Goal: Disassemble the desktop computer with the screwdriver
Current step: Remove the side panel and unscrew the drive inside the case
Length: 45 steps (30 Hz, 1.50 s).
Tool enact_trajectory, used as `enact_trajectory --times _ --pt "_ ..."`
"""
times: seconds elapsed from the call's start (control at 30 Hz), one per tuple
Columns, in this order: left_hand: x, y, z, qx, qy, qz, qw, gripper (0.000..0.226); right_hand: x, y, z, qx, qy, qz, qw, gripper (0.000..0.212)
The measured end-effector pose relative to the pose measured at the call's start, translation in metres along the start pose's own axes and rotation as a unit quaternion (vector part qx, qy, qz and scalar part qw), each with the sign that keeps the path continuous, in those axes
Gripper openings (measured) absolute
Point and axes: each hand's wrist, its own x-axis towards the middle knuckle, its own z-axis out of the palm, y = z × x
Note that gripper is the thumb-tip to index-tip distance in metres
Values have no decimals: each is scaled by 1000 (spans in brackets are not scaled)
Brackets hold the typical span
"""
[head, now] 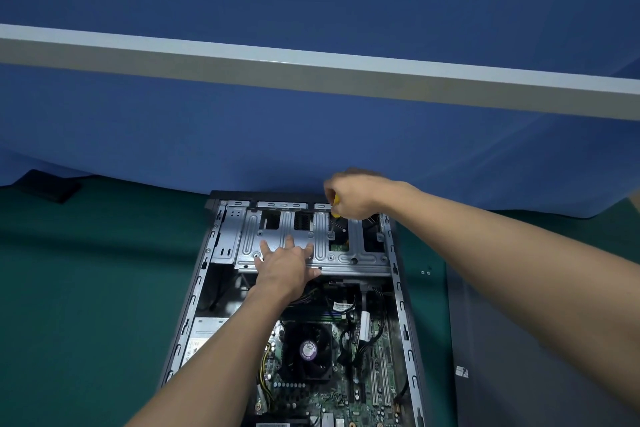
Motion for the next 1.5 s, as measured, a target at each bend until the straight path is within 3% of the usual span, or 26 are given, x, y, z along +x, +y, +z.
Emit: enact_trajectory --times 0.1,0.2,0.3,0.4,0.5,0.57,0.63,0.77,0.87,0.9,1.07,1.17,1.3,1.4,1.5 --pt "0 0 0 1 0 0 1000 55 1 -1 0 23 -30 -7 999 11" --pt "-1 0 -1 1 0 -1 1000 55 2 -2 3 -8 3 40 999 47" --pt "-2 1 -1 -1 -3 -1 1000 56 2 -6 3 -46 28 41 998 41" --pt "-1 1 -2 1 -2 -1 1000 55 0 -7 -2 -17 -5 20 1000 11" --pt "-1 1 -2 0 -2 -2 1000 56 -1 -6 -2 -3 -29 6 1000 17" --pt "-1 1 -1 2 -3 -1 1000 55 -1 -6 1 -35 -1 23 999 40" --pt "-1 1 -1 -2 -2 -3 1000 54 1 -5 3 -49 26 54 997 51" --pt "-1 1 -1 -8 -3 -3 1000 54 0 -5 0 -55 22 46 997 32" --pt "-1 1 -1 -6 1 -3 1000 54 -1 -4 -4 -3 1 20 1000 6" --pt "-1 0 -1 -6 1 -2 1000 53 -2 -4 -4 12 -9 14 1000 7" --pt "0 0 0 -4 0 -4 1000 55 -1 -2 2 -21 13 68 997 50" --pt "1 0 1 -2 1 0 1000 54 1 -3 2 -30 18 64 997 41" --pt "2 -1 1 -2 1 -2 1000 54 0 -2 -1 15 6 24 1000 3" --pt "2 -1 2 -1 4 0 1000 54 0 -2 0 33 -5 14 999 12" --pt "2 -1 2 0 6 1 1000 54 1 -4 3 0 10 67 998 48"
